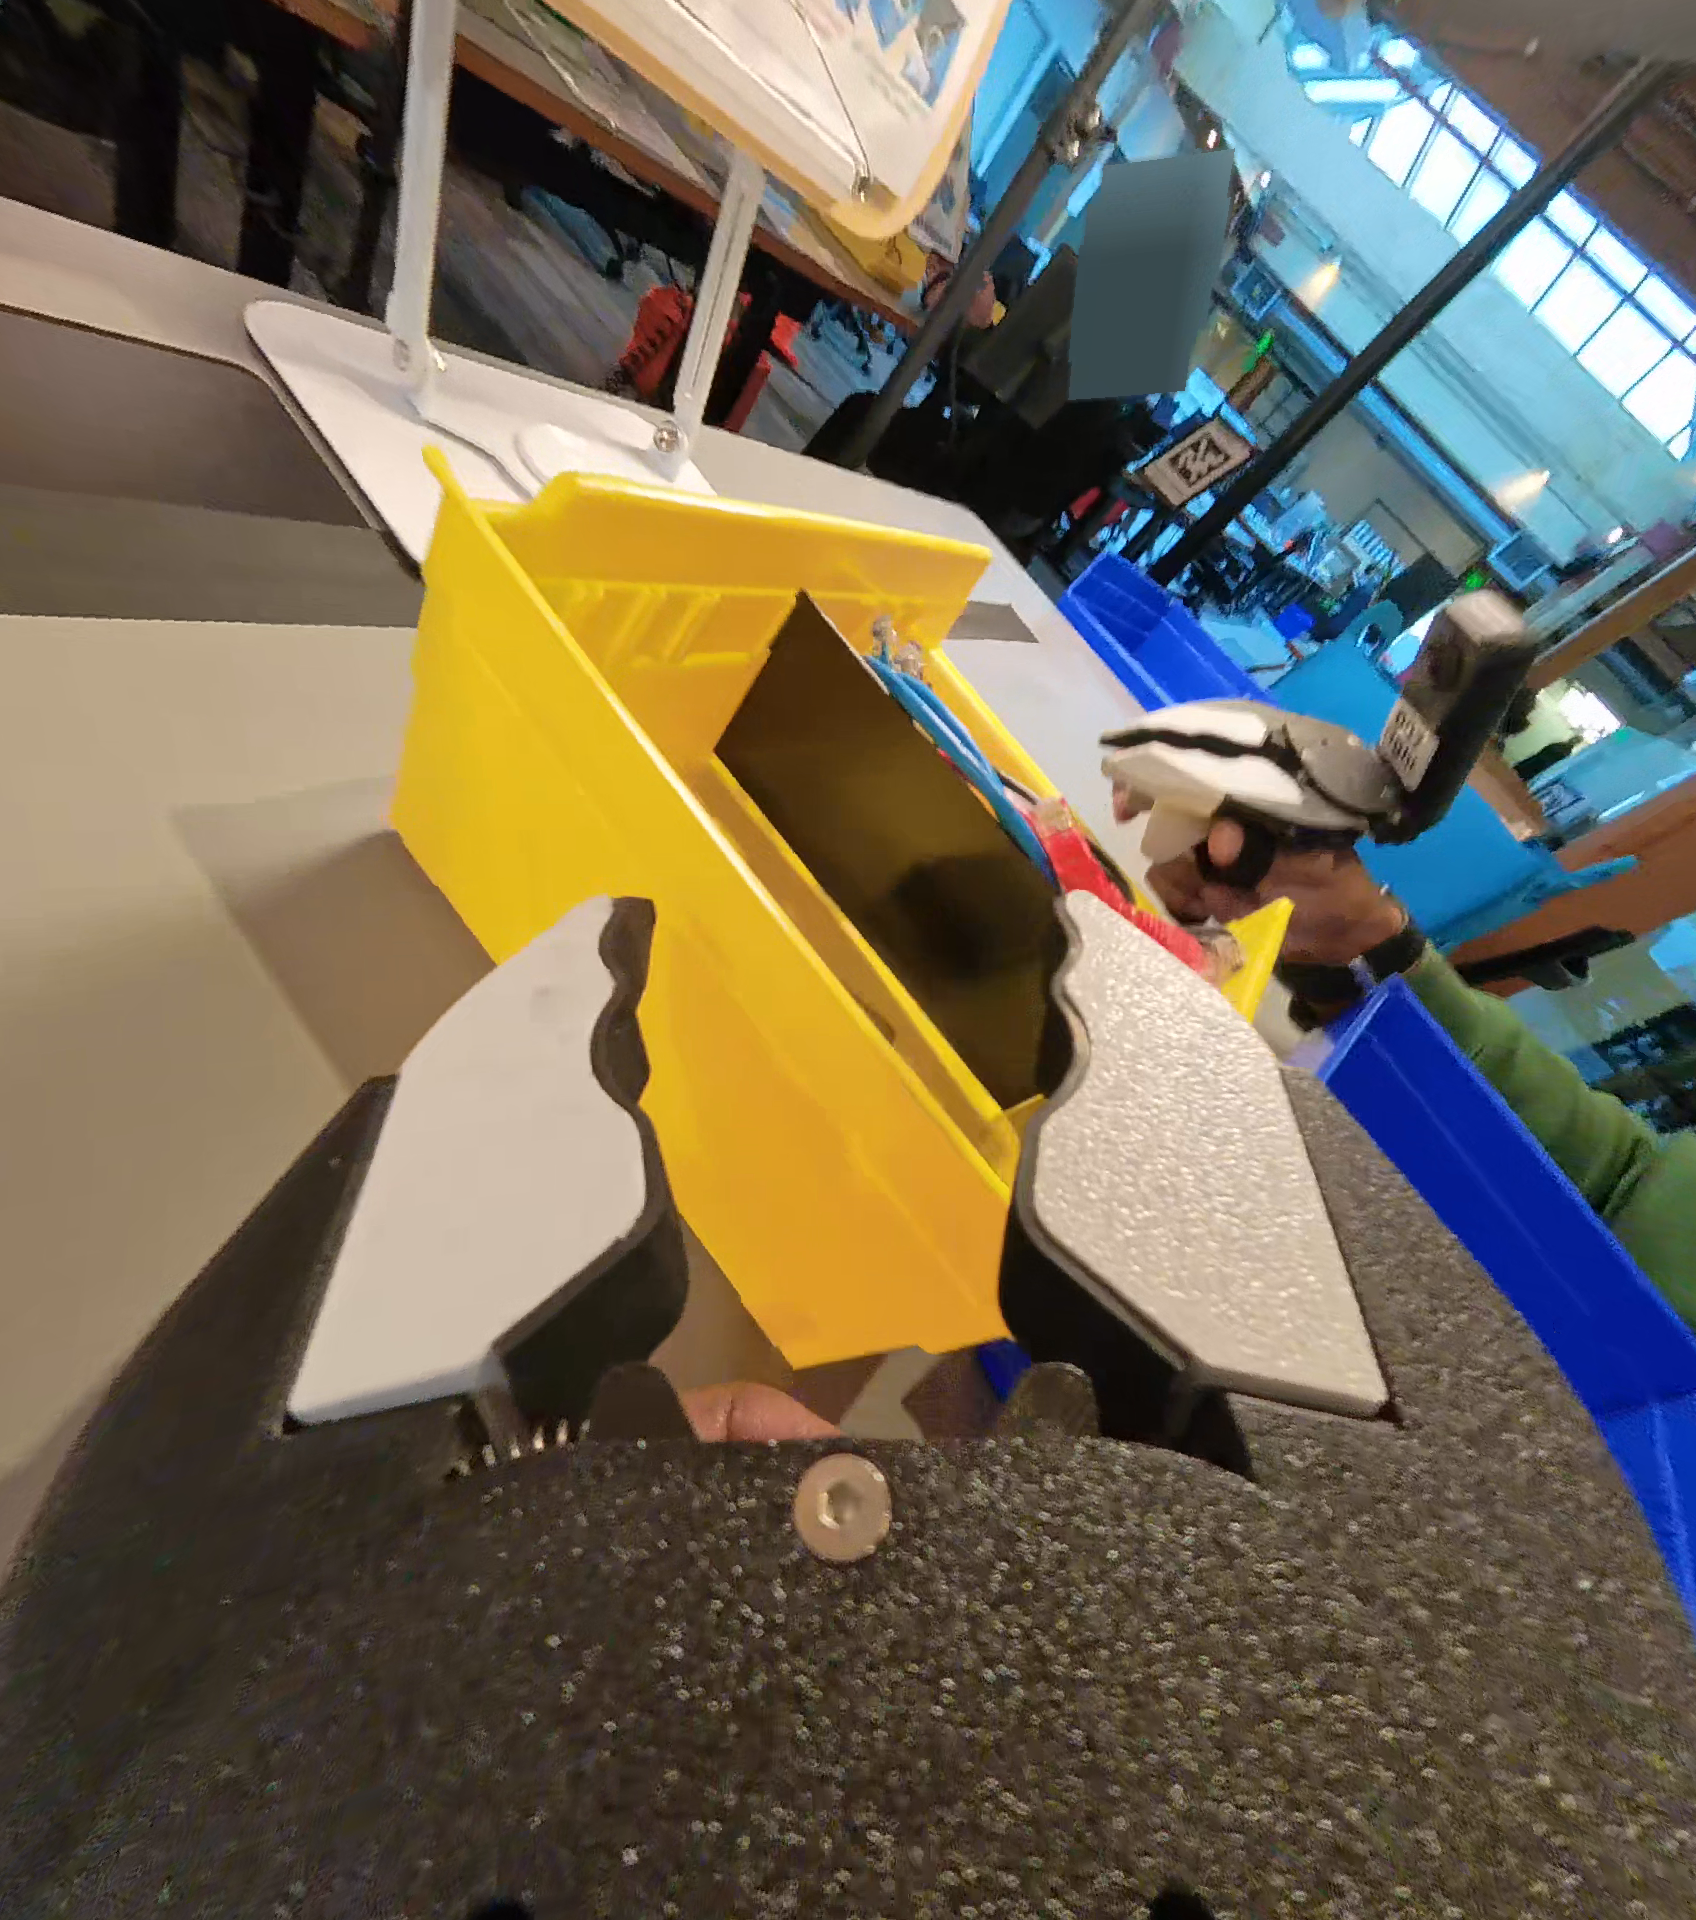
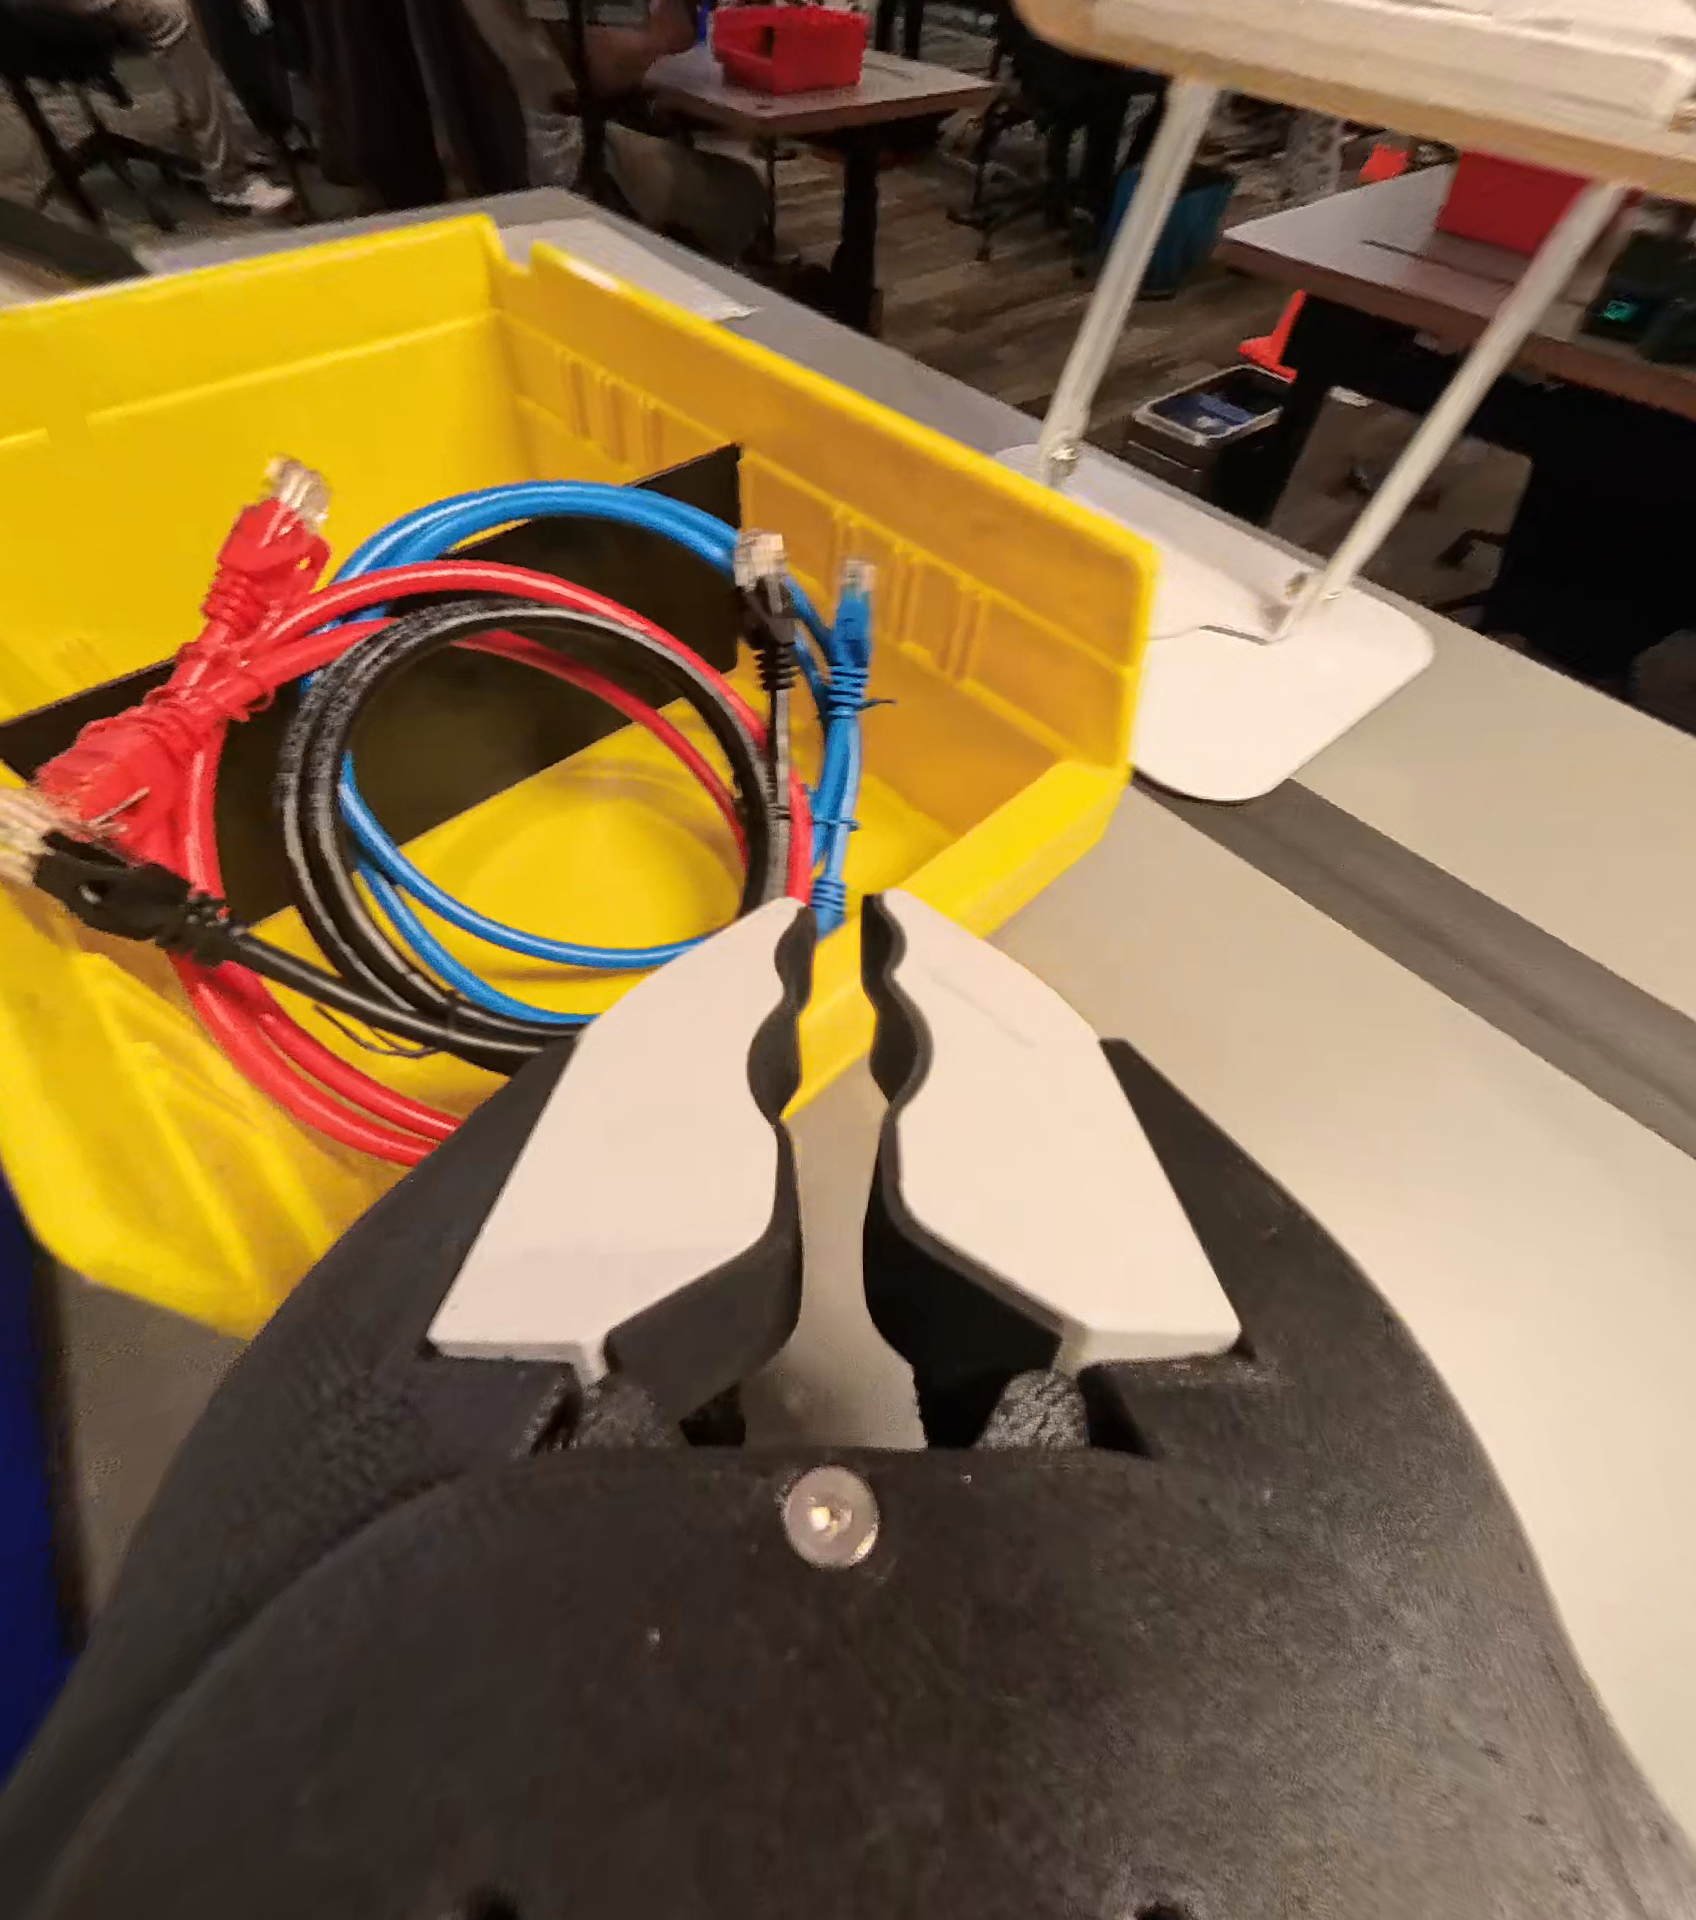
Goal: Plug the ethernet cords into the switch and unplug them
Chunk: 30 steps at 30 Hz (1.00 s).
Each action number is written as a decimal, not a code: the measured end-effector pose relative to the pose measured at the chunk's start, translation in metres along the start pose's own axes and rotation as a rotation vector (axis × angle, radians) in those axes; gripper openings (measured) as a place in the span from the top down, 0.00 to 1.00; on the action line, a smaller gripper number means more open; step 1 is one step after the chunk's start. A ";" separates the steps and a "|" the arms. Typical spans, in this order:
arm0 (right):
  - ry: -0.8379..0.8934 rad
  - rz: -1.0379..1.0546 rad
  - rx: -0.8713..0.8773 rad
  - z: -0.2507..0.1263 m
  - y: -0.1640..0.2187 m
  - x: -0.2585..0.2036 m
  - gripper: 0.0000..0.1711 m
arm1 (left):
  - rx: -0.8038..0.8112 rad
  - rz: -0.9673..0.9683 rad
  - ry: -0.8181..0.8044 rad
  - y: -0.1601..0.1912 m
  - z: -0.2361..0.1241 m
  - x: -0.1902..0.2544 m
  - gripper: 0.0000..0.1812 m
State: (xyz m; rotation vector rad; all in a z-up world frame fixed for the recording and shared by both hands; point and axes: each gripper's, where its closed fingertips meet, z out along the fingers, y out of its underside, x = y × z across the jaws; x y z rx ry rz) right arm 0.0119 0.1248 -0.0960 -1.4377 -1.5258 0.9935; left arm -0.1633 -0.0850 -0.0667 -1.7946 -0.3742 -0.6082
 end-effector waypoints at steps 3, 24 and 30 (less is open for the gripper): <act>0.050 0.091 -0.043 -0.011 0.013 0.029 0.94 | -0.045 0.014 -0.010 0.011 0.004 0.003 0.56; 0.109 -0.360 -0.319 -0.008 0.046 -0.018 0.93 | -0.168 0.276 -0.501 0.022 -0.070 -0.040 0.88; 0.308 -0.418 -0.329 -0.053 0.032 0.008 0.93 | -0.100 0.295 -0.632 0.016 -0.111 -0.057 0.96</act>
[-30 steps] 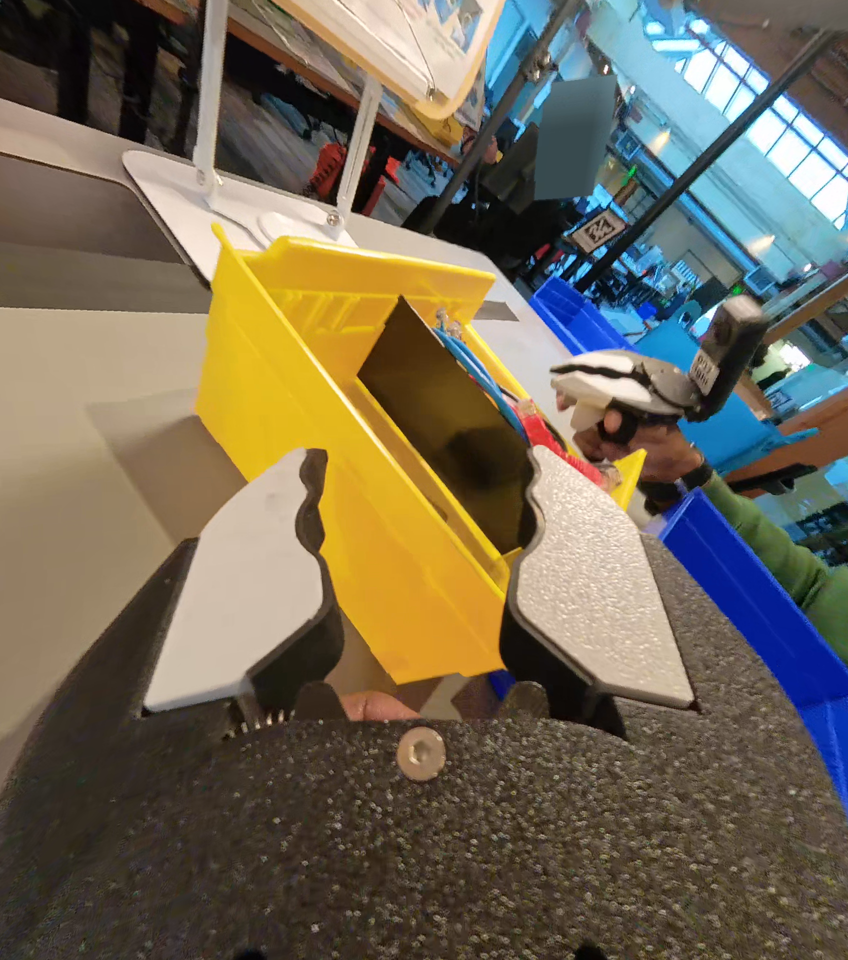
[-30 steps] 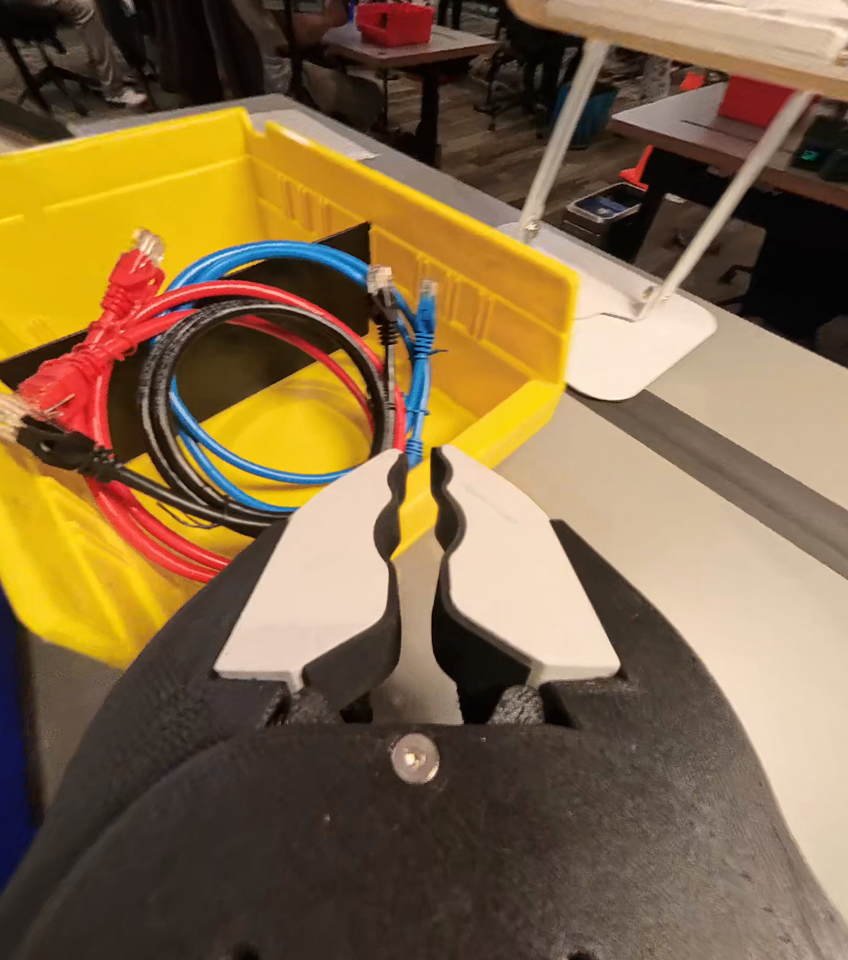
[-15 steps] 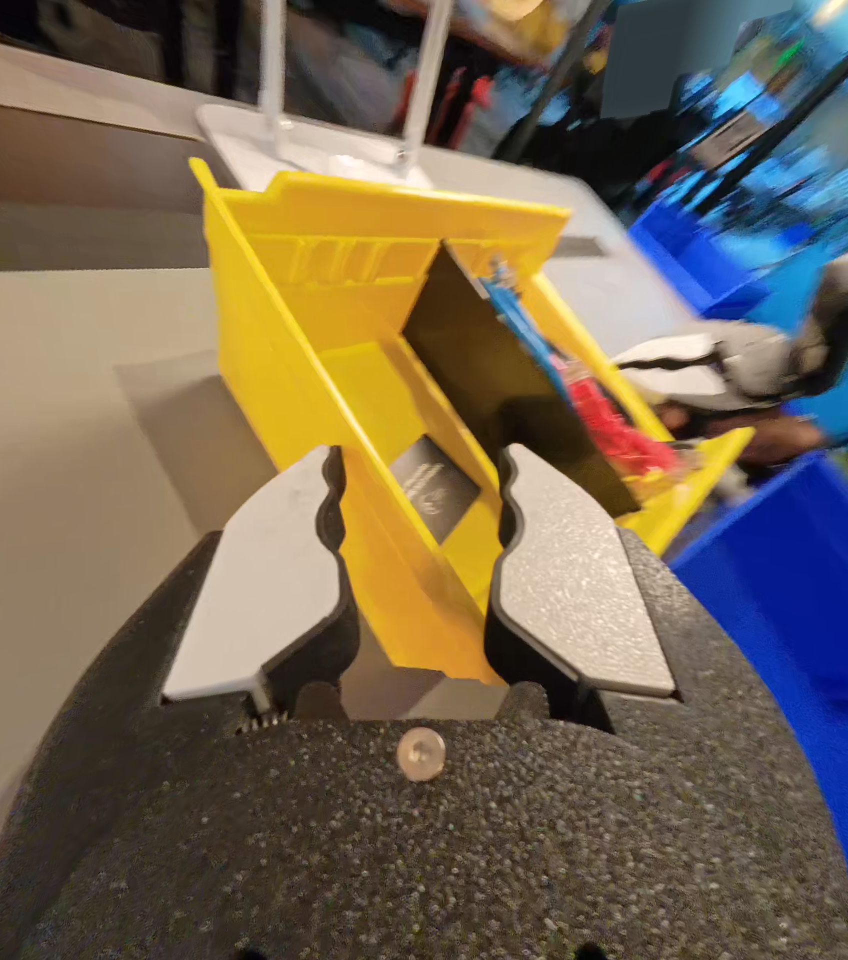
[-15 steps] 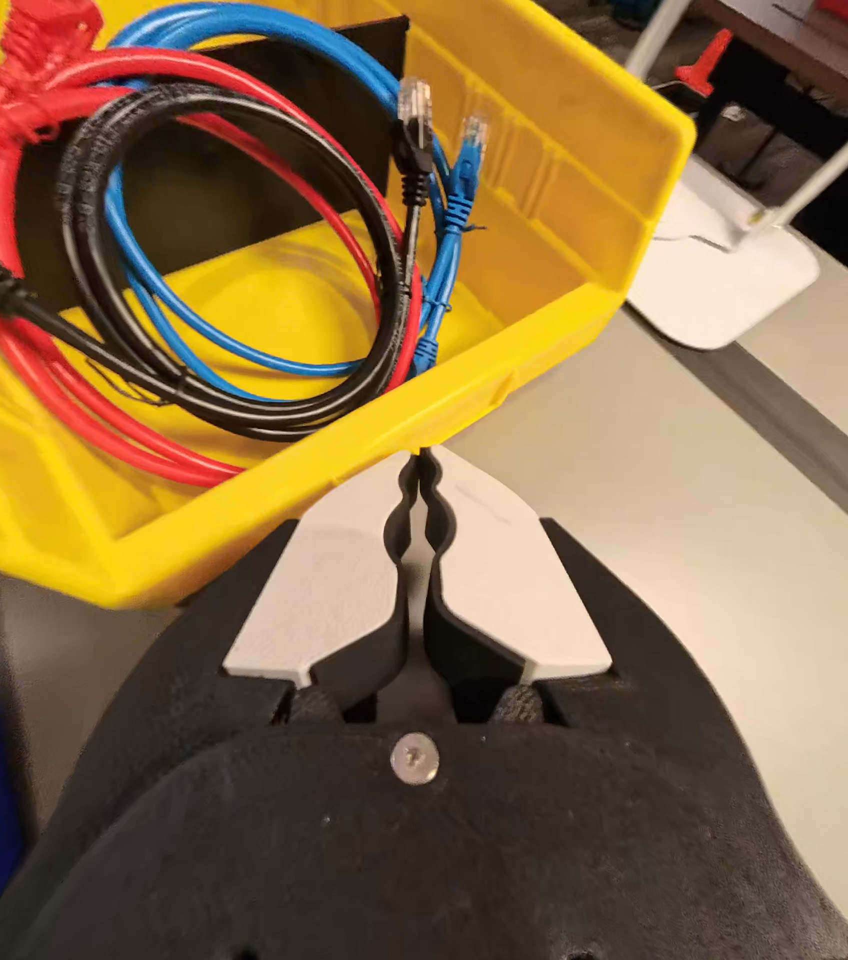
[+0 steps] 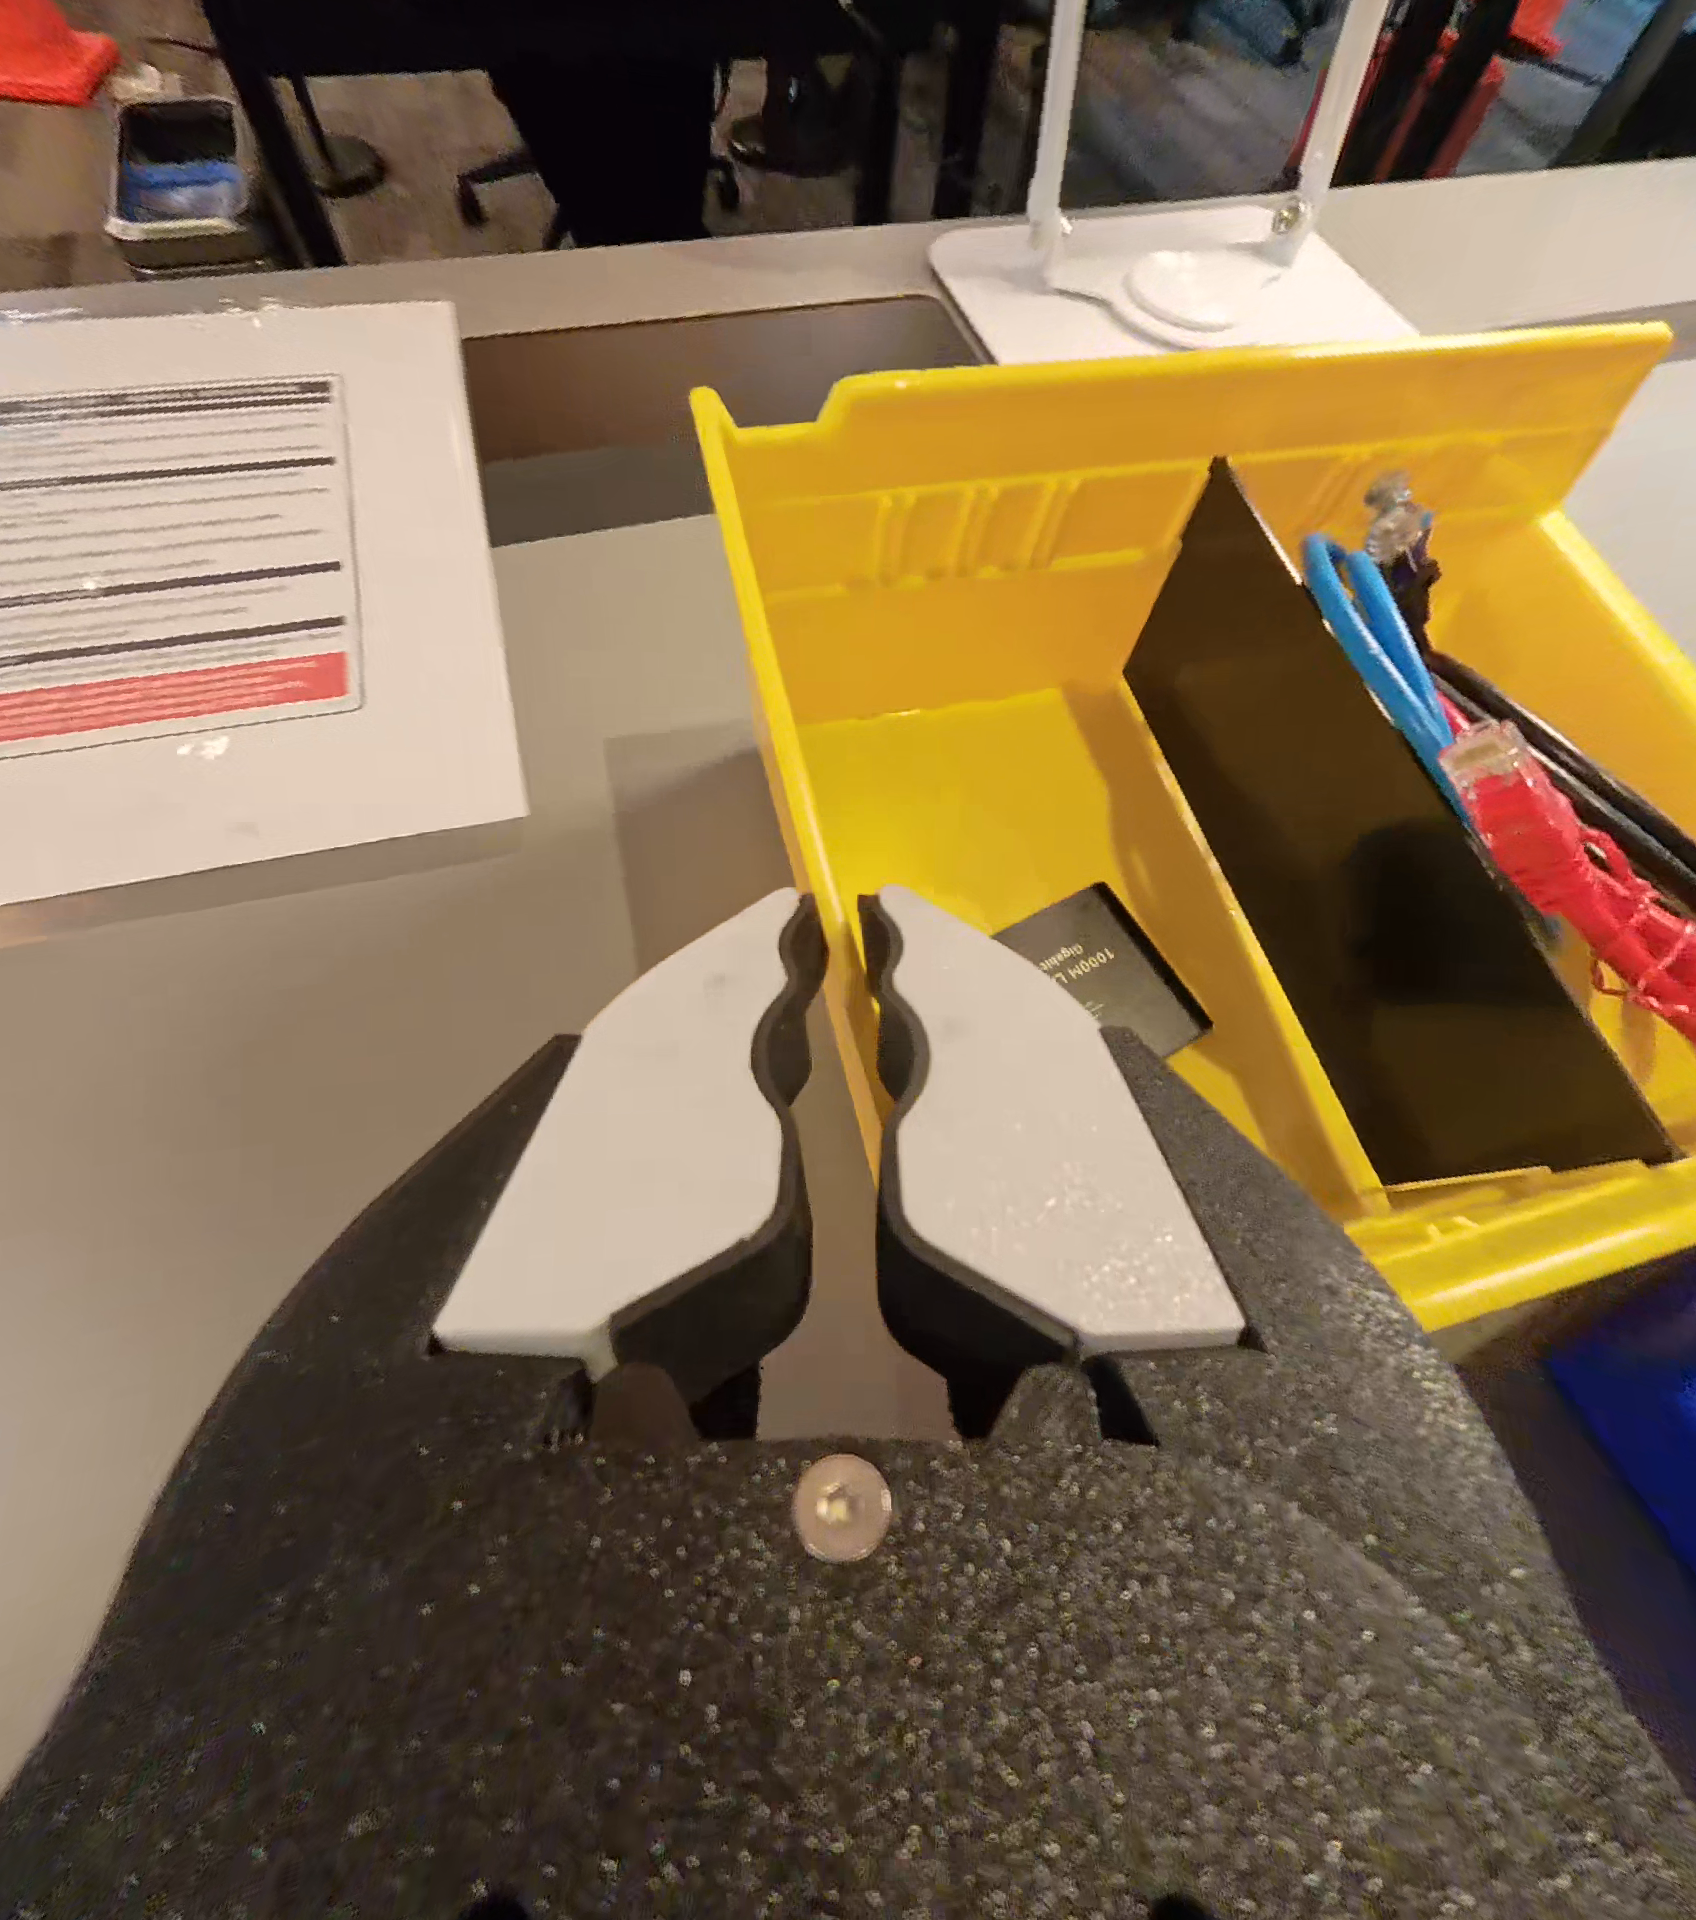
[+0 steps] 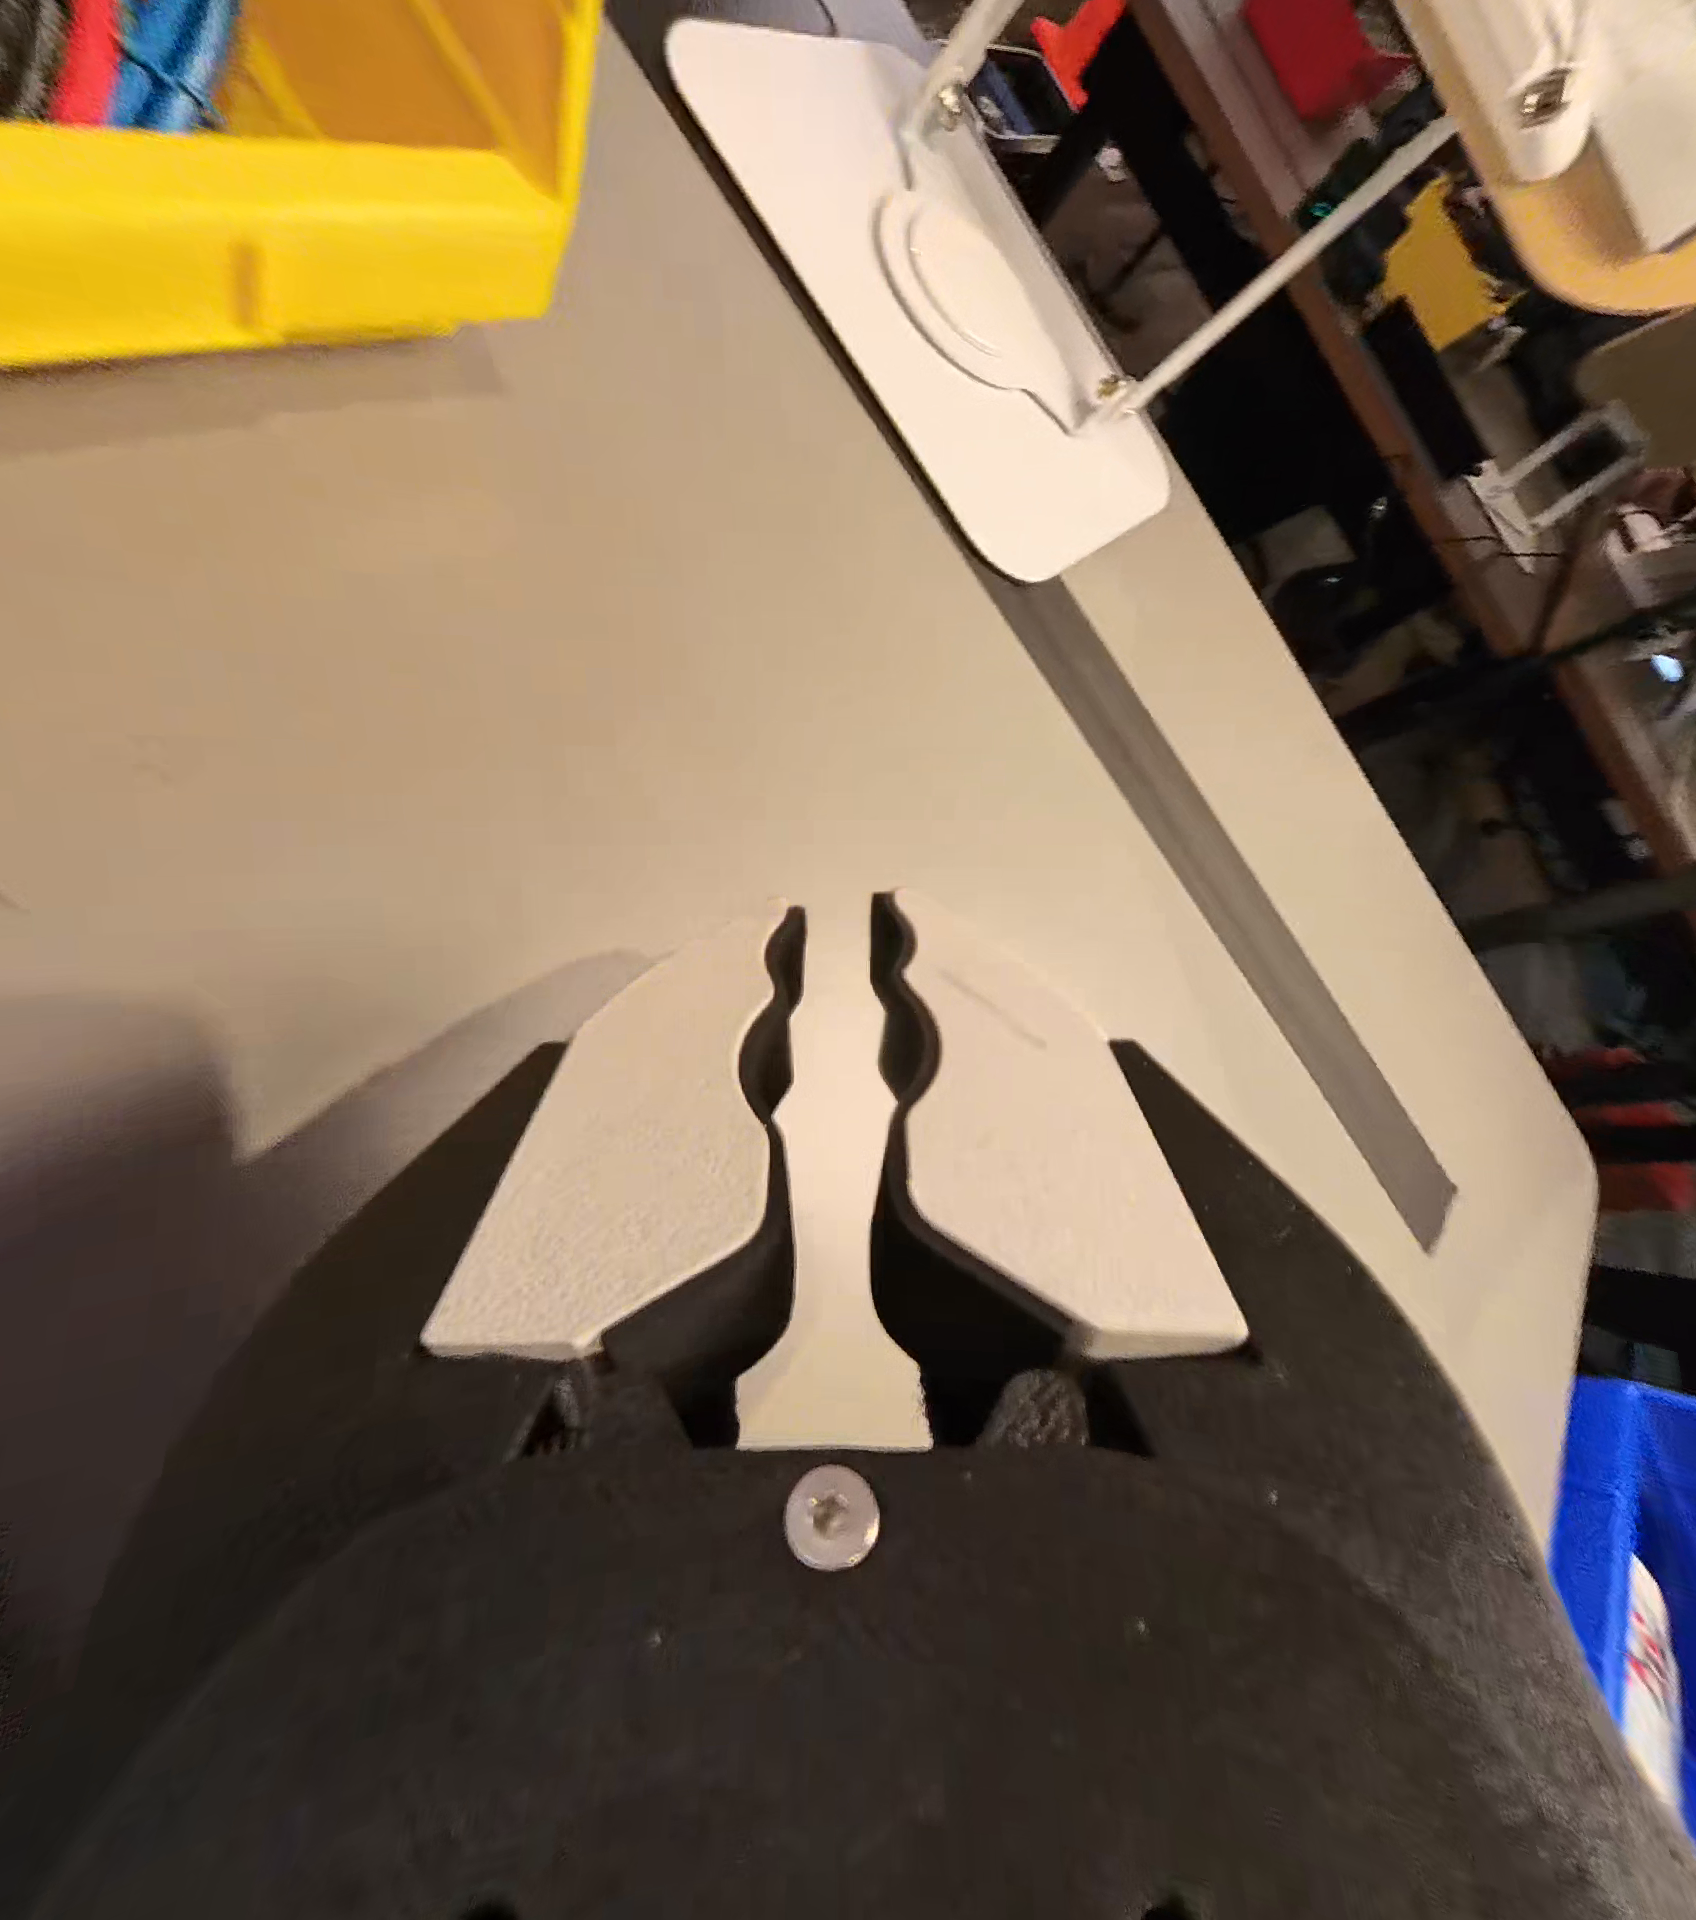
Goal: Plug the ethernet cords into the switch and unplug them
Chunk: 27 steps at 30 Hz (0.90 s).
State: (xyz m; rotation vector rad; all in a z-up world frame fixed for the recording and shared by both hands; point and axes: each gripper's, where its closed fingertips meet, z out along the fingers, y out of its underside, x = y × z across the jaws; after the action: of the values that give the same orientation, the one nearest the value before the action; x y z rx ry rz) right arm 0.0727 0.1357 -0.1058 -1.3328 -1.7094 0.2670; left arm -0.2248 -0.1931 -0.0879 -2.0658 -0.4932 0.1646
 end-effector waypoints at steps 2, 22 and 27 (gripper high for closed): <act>0.031 0.000 -0.002 -0.013 0.001 0.003 0.93 | 0.008 -0.017 -0.012 0.003 -0.007 -0.009 0.96; -0.040 -0.080 0.116 -0.205 -0.026 -0.079 0.88 | 0.266 0.453 0.103 0.008 -0.142 0.055 0.70; -0.504 -0.229 0.191 -0.248 -0.061 -0.201 0.82 | 0.085 0.750 0.165 0.036 -0.111 0.111 0.64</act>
State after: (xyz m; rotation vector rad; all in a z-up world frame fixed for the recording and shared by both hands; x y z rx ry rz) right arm 0.2187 -0.1456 -0.0339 -0.9662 -2.1707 0.6583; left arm -0.0795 -0.2515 -0.0517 -2.0669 0.4023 0.4396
